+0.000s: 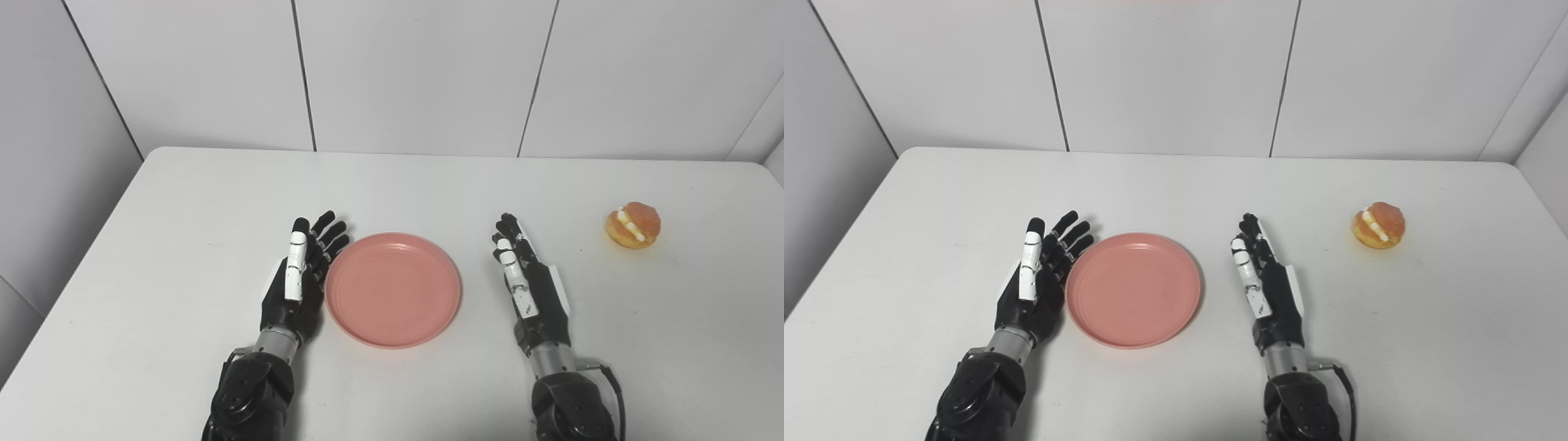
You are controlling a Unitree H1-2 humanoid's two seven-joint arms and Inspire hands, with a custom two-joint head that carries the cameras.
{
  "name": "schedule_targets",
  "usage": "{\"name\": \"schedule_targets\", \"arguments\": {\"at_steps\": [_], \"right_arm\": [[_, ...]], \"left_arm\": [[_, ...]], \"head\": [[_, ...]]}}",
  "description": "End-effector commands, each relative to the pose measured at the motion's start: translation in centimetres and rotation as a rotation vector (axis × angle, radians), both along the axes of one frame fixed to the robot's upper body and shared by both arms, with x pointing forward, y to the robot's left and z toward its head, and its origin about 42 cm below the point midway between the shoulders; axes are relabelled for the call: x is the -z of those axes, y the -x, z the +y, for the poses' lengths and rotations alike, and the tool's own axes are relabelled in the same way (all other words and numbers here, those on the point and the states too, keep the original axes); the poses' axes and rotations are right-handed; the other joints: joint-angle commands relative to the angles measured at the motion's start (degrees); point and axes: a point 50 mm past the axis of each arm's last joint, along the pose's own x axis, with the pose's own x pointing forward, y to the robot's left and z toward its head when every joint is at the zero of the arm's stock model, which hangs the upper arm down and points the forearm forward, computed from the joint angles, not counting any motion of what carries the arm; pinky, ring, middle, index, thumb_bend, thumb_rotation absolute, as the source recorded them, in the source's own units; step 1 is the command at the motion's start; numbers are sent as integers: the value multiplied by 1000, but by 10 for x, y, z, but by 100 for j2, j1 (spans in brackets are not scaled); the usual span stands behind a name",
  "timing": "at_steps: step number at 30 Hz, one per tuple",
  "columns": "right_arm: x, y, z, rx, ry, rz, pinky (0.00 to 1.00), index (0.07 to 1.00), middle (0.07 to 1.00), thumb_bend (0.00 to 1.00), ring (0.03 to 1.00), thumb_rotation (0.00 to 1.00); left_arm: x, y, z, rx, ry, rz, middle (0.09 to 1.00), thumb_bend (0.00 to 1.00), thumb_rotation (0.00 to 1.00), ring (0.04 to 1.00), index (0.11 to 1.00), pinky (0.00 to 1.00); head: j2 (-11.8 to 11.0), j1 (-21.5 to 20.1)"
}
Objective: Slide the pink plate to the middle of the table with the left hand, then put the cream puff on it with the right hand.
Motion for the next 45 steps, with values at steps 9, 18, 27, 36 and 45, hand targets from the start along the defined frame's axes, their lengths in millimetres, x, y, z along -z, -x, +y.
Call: {"name": "schedule_targets", "arguments": {"at_steps": [9, 18, 27, 36, 45], "right_arm": [[-15, -4, 7, -28, 3, -41, 992, 969, 977, 542, 973, 864], [-15, -5, 7, -35, 9, -40, 993, 967, 977, 534, 974, 870], [-14, -6, 6, -20, 13, -44, 986, 957, 971, 549, 969, 870], [-24, -13, -1, 30, -19, -87, 956, 937, 948, 570, 932, 808], [-45, -36, -22, 55, -33, -155, 1000, 998, 999, 622, 999, 826]], "left_arm": [[-2, 8, -10, 81, -44, -56, 942, 593, 1000, 944, 925, 969], [1, 9, -16, 123, -42, -46, 969, 601, 1000, 969, 957, 998], [8, 6, -16, 121, -95, -79, 976, 619, 1000, 980, 970, 1000], [12, 7, -15, 42, -173, -159, 997, 586, 1000, 1000, 992, 1000], [16, 2, -14, -1, -175, -157, 998, 580, 1000, 1000, 988, 1000]], "head": [[-43, -86], [-49, -75], [-66, -107], [-69, -113], [-99, -126]]}}
